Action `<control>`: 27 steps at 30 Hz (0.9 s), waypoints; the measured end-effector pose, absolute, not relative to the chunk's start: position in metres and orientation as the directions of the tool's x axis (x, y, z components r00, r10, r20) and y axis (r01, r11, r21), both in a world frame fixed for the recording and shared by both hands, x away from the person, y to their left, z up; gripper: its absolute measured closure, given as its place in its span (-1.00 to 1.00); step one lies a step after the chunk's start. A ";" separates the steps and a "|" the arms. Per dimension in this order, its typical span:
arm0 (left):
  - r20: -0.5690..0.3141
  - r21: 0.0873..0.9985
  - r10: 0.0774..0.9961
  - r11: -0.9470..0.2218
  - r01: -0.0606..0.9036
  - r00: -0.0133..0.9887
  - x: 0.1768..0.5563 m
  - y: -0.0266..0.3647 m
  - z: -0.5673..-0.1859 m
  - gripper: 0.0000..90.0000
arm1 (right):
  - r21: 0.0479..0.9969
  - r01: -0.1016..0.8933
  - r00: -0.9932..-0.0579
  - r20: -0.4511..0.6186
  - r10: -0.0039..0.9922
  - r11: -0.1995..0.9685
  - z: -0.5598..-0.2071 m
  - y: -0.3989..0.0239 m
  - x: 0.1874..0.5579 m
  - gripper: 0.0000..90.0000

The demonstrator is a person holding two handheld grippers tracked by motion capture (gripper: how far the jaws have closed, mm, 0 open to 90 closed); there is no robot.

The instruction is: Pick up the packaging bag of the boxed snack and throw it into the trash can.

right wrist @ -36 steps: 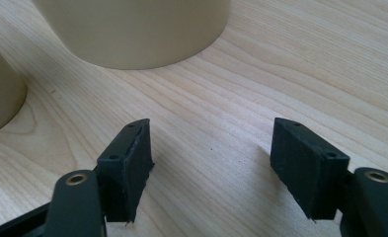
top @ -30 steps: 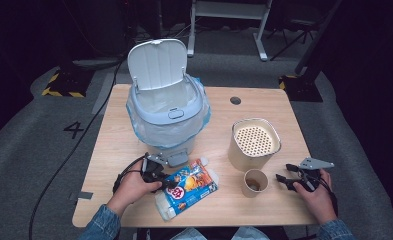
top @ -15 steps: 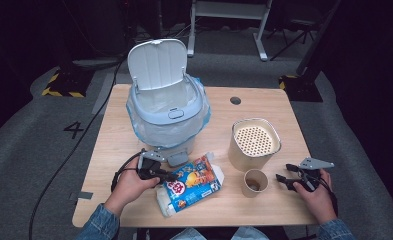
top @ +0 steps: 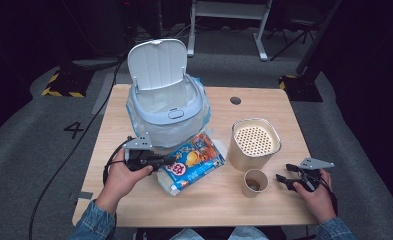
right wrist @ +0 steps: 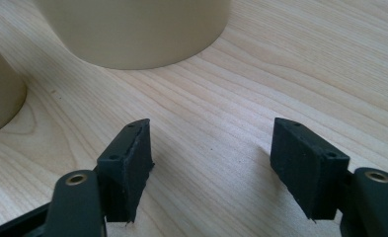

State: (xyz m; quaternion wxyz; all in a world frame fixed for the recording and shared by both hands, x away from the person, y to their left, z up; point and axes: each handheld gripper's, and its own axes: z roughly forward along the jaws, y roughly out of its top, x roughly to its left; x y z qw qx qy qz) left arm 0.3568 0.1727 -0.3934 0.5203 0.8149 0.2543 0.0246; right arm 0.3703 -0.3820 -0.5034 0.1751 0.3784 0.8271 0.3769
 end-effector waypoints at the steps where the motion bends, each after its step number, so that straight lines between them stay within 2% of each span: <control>1: -0.220 0.869 0.443 -0.317 0.381 0.869 0.357 0.174 -0.389 0.98 | 0.756 0.494 -0.652 -0.004 0.758 0.430 -0.503 -0.382 0.370 -0.27; 11: -0.183 0.931 0.431 -0.213 0.296 0.884 0.361 0.180 -0.356 0.98 | 0.756 0.494 -0.652 -0.005 0.758 0.430 -0.503 -0.382 0.370 -0.26; 27: -0.143 0.970 0.432 -0.116 0.212 0.890 0.375 0.190 -0.314 0.98 | 0.756 0.494 -0.652 -0.005 0.758 0.430 -0.503 -0.382 0.370 -0.27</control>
